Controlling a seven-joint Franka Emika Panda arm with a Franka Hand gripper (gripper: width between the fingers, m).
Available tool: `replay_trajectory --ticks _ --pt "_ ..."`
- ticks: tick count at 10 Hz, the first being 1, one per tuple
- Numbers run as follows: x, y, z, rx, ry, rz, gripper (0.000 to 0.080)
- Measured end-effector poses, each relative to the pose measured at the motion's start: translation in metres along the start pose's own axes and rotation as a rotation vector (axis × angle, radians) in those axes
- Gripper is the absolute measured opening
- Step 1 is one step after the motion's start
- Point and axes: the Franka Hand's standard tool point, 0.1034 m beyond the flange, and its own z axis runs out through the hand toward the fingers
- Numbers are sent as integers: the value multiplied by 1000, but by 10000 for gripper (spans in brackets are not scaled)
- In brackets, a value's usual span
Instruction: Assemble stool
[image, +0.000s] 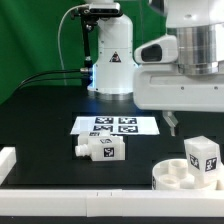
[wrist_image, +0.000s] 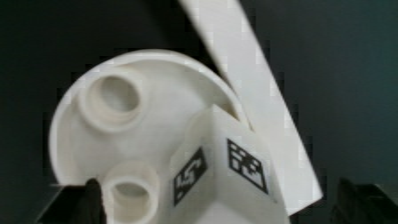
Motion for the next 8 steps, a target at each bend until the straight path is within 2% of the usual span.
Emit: replay_trajectory --ticks 3,4,5,6,7,8 --pt "1 1 1 -10 6 -313 649" --pt "3 -2 1 -21 23 -511 649" --pt "5 -4 0 -45 10 -755 649" --pt "9 -9 0 -67 16 -890 649" --pt "13 -6 -3 -66 68 -891 649" --pt "11 -1 -2 -76 58 -960 649"
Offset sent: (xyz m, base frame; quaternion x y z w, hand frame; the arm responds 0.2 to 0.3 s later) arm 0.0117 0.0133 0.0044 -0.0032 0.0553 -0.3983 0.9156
